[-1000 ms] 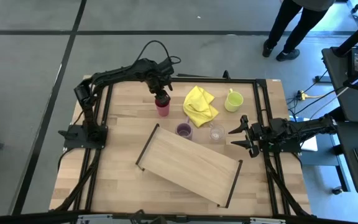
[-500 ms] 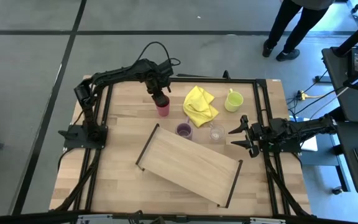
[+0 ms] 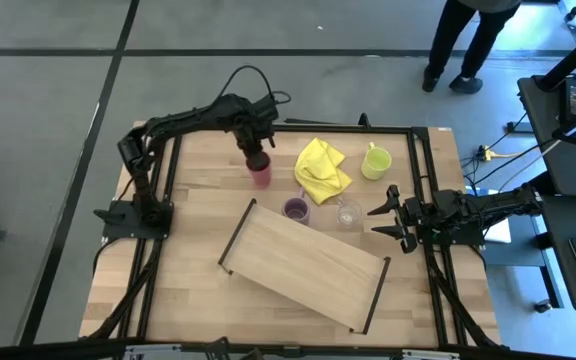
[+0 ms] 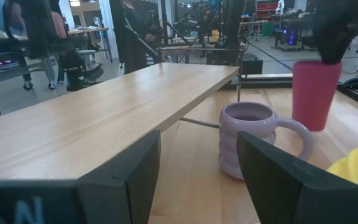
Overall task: Stack small to large cups/mugs on shelf
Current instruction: Put the pink cup on the shelf
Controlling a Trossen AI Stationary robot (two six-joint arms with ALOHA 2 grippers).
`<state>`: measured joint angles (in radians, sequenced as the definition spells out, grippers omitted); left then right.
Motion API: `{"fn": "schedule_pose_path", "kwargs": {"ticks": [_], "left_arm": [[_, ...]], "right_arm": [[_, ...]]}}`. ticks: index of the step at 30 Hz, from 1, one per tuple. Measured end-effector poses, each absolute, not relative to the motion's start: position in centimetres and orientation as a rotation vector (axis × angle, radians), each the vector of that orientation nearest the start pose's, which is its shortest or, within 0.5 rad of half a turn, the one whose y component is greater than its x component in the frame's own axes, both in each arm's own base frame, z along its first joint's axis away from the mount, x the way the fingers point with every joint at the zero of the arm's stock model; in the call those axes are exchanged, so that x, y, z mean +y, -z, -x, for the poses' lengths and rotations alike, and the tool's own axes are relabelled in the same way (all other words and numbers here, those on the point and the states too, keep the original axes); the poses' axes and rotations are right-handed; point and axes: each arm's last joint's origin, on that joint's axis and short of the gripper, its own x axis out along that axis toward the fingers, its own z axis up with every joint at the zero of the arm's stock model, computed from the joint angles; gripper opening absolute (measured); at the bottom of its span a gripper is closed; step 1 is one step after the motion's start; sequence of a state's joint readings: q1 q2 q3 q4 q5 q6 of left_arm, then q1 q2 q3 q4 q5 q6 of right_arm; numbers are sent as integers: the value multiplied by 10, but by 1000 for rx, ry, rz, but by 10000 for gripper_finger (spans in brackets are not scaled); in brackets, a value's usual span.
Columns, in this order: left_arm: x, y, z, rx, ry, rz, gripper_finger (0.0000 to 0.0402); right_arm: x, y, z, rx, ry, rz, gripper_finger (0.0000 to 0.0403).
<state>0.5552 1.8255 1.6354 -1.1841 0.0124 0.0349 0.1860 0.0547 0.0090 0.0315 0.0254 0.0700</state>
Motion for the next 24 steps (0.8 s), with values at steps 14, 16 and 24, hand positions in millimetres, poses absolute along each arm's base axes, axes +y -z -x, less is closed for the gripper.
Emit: {"fn": "schedule_pose_path", "kwargs": {"ticks": [14,16,24], "left_arm": [[129,-416,-296,1142,-309,386,2],[104,-437,-293,1075,-183,406,1],[41,-456,-297,1018,-174,369,1]], "right_arm": [[18,-165,-99,20,-160,-68,212],[18,-165,-99,20,-160,-68,212],[18,-165,-99,27,-160,-67,212]]}}
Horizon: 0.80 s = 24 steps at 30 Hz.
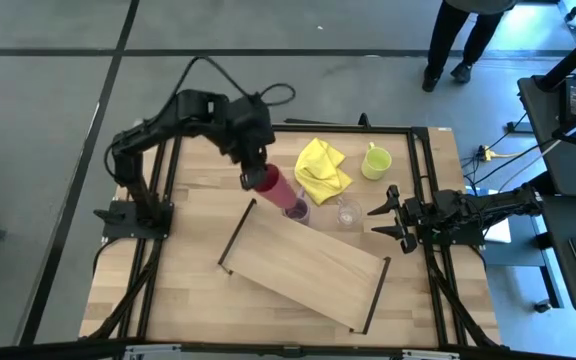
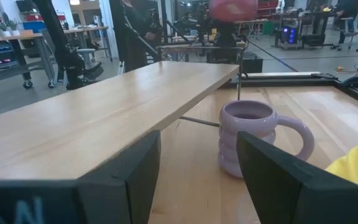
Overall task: Stack small to large cups/mugs on shelf
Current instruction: Put the pink cup on the shelf
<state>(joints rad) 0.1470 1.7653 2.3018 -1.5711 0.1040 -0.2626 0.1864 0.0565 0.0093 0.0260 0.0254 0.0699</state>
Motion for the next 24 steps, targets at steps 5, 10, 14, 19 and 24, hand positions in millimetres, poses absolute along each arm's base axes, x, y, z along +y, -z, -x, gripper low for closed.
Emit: {"fn": "schedule_pose_path", "kwargs": {"ticks": [5,10,14,19,24], "left_arm": [[12,-440,-303,1104,-160,396,1],[-4,-415,-309,1208,-205,444,0],[-19,-403,-310,1260,-242,497,0],[-36,-403,-309,1251,-308,562,0],[-45,-410,-300,1211,-368,626,0]], "right_arm": [[18,-165,-99,29,-160,-67,212],[18,-165,-99,29,-160,-67,212],[18,-165,-99,29,-160,-67,212],[18,-165,-99,29,-160,-67,212],[18,-165,-99,29,-160,-67,212]]}}
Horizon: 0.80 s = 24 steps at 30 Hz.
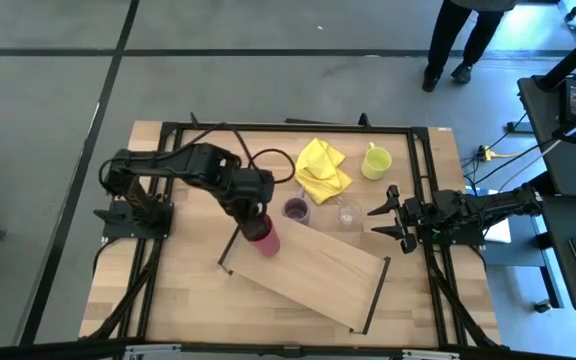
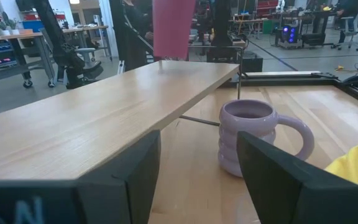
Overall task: Stack small to large cups/mugs on shelf
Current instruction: Put the pink cup on the shelf
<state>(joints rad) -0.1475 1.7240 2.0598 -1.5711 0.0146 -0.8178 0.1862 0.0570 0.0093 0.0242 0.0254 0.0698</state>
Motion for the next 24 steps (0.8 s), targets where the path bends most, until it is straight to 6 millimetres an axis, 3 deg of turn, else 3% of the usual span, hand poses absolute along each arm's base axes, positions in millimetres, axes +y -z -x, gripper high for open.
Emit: {"fn": "schedule_pose_path", "kwargs": {"ticks": [8,17,24], "left_arm": [[-44,-421,-290,1154,-423,701,0],[-42,-420,-291,1162,-419,724,44],[-40,-418,-292,1167,-441,739,48]], "right_arm": [[18,-165,-99,29,-160,-67,212],[18,-165,-99,29,-160,-67,212],[18,-165,-99,29,-160,-67,212]]}}
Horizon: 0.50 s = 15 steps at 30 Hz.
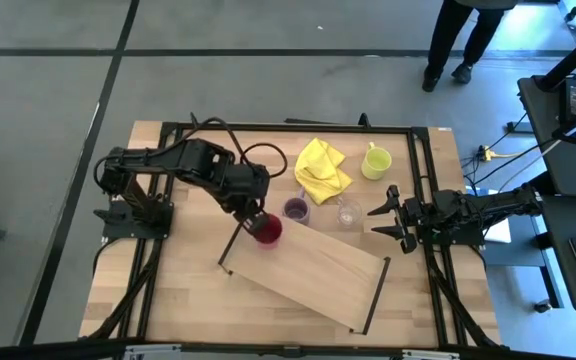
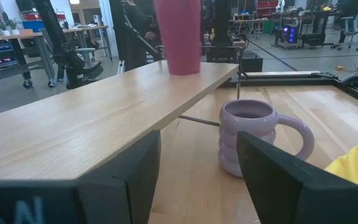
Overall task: Stack small to large cups/mugs on shelf
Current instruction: Put the pink cup on the shelf, then put the purple mug on the shelf
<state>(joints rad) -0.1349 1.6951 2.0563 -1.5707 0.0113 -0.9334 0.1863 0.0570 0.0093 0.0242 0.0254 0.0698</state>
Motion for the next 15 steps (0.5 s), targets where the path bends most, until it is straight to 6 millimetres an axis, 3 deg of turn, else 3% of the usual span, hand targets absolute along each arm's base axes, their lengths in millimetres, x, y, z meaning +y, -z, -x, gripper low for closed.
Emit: {"fn": "schedule_pose_path", "kwargs": {"ticks": [8,15], "left_arm": [[-37,-424,-290,1129,-435,700,56],[-26,-477,-280,819,-360,614,51]], "right_arm": [[18,-165,-99,29,-160,-67,212],[18,-165,-99,29,-160,-67,212]]}}
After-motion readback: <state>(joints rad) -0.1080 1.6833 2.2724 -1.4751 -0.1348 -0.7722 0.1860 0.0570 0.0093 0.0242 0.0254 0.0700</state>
